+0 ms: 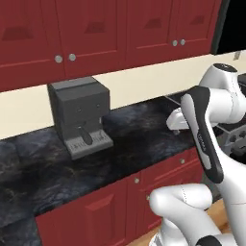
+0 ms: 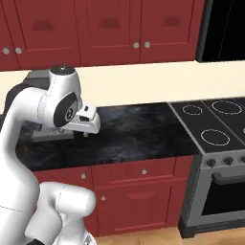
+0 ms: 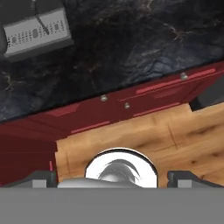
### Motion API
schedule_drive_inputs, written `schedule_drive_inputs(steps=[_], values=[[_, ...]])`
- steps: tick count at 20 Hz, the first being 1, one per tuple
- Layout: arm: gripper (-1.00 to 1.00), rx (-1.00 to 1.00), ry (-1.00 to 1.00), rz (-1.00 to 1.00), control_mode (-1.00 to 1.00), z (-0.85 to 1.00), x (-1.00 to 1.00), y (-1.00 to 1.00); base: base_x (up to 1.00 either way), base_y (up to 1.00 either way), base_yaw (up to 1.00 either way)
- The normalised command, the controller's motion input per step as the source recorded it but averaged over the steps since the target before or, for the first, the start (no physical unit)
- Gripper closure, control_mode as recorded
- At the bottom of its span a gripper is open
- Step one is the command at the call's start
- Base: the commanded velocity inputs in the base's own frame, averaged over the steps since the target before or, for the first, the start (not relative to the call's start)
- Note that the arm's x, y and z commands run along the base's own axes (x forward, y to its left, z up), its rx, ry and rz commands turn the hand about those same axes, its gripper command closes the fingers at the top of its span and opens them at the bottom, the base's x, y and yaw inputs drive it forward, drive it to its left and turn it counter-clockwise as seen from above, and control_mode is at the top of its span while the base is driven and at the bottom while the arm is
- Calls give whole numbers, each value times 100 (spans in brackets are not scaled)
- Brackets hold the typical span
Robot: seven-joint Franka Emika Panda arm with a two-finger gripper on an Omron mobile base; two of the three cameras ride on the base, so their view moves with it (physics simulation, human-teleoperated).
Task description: Close the stand mixer head.
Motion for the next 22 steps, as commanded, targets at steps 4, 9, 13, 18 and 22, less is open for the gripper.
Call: schedule_drive_inputs(steps=[4, 9, 13, 18, 22], values=[[-100, 0, 0, 0, 100, 0, 0, 0, 0, -35, -59], [-100, 0, 0, 0, 100, 0, 0, 0, 0, -43, -65], [-100, 0, 0, 0, 100, 0, 0, 0, 5, -28, -71], [-100, 0, 0, 0, 100, 0, 0, 0, 10, -17, -76], [-100, 0, 0, 0, 100, 0, 0, 0, 18, -24, -74]])
